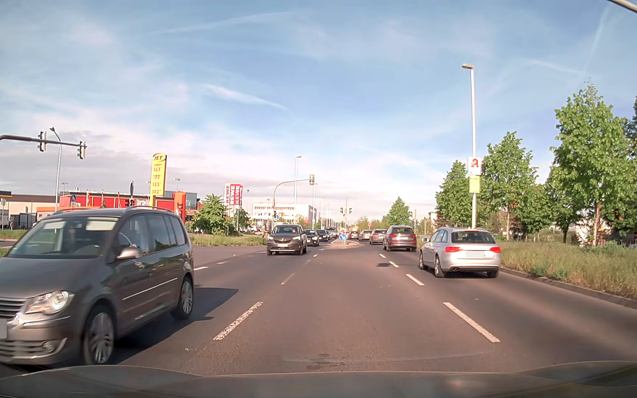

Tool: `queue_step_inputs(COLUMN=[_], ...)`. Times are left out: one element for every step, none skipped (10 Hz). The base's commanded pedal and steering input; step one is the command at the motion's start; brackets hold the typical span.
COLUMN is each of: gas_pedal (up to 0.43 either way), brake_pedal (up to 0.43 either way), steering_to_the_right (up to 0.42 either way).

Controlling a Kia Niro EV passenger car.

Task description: Follow the waypoints while adhering to traffic rules and regulations

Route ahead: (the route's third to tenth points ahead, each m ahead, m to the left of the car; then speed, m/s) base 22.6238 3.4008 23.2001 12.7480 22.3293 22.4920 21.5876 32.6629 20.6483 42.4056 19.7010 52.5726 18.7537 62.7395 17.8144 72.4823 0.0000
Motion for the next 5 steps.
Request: queue_step_inputs(gas_pedal=[0.000,0.000,0.000,0.000,0.000], brake_pedal=[0.268,0.268,0.268,0.268,0.268], steering_to_the_right=[-0.006,-0.005,-0.006,-0.006,-0.006])
